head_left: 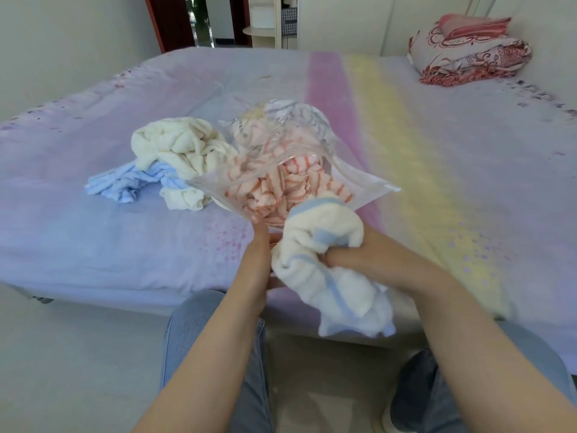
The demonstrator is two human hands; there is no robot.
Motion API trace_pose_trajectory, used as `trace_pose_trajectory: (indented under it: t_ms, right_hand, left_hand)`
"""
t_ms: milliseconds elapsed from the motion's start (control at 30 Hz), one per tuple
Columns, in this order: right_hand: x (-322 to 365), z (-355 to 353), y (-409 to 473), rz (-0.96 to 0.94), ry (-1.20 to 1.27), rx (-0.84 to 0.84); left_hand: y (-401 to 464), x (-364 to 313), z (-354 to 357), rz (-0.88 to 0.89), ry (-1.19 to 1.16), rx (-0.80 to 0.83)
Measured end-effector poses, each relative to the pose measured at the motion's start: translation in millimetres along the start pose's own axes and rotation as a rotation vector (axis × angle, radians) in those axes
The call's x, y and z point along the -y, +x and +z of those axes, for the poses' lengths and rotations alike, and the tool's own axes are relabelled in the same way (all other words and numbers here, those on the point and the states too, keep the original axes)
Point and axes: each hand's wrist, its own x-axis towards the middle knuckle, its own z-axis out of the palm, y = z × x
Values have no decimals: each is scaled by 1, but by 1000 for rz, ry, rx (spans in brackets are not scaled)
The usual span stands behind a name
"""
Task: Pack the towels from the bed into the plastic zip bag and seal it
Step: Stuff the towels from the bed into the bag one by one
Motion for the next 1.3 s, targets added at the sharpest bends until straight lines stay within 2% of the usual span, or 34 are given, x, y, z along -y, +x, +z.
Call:
trace_pose_trajectory:
  t_ms: [100,167,233,300,367,433,500,567,633,700,767,800,867,933,967,1000,1067,1100,1133,1200,1300]
  right_hand:
    - [25,-12,33,-72,-95,52]
    - [37,-15,64,-152,-197,-7]
    - [45,-22,93,-196,-173,-146]
    - [55,-32,117,-157,-47,-291]
    - [61,-34,135,-167,86,-412]
    - [61,-22,142,-213,94,-569]
    - [45,-1,139,-283,-188,-660]
    - [21,15,132,-287,-690,-609]
    - [1,15,127,-309,-961,-510]
    - [-6,8,126,-263,-1001,-415]
    - [-4,0,125,-154,-1063,-378]
    - [1,-3,126,-114,-1103,-429]
    - [13,-11,133,-66,-1105,-633]
    - [29,-15,142,-74,-953,-826]
    - [33,-14,147,-70,-907,-835]
    - [34,-9,153,-53,-923,-749]
    - [24,6,159,19,-1022,-417]
    - [19,11,159,70,-1007,-263]
    - [15,13,159,100,-950,-179]
    - [18,14,153,70,-798,-167]
    - [18,16,138,-85,-683,-196]
  left_hand:
    - [22,-7,-14,60,234,-179]
    - [33,-2,-21,172,359,-254]
    - [34,10,-23,283,545,-286]
    - [29,18,-24,311,650,-298]
    - [28,23,-27,314,699,-303]
    - [29,21,-28,315,694,-286]
    - [30,16,-29,338,638,-261]
    - [32,9,-29,362,551,-239]
    - [34,3,-28,358,468,-216]
    - [36,1,-26,373,469,-191]
    - [34,0,-23,412,577,-176]
    - [33,2,-21,432,638,-177]
    - [29,7,-16,469,733,-168]
    - [25,10,-10,505,771,-156]
    - [23,10,-9,511,769,-155]
    - [23,8,-9,509,751,-159]
    - [28,3,-13,492,714,-180]
    - [30,2,-15,483,706,-189]
    - [33,1,-18,479,701,-192]
    - [35,2,-21,488,683,-186]
    - [35,2,-20,517,628,-189]
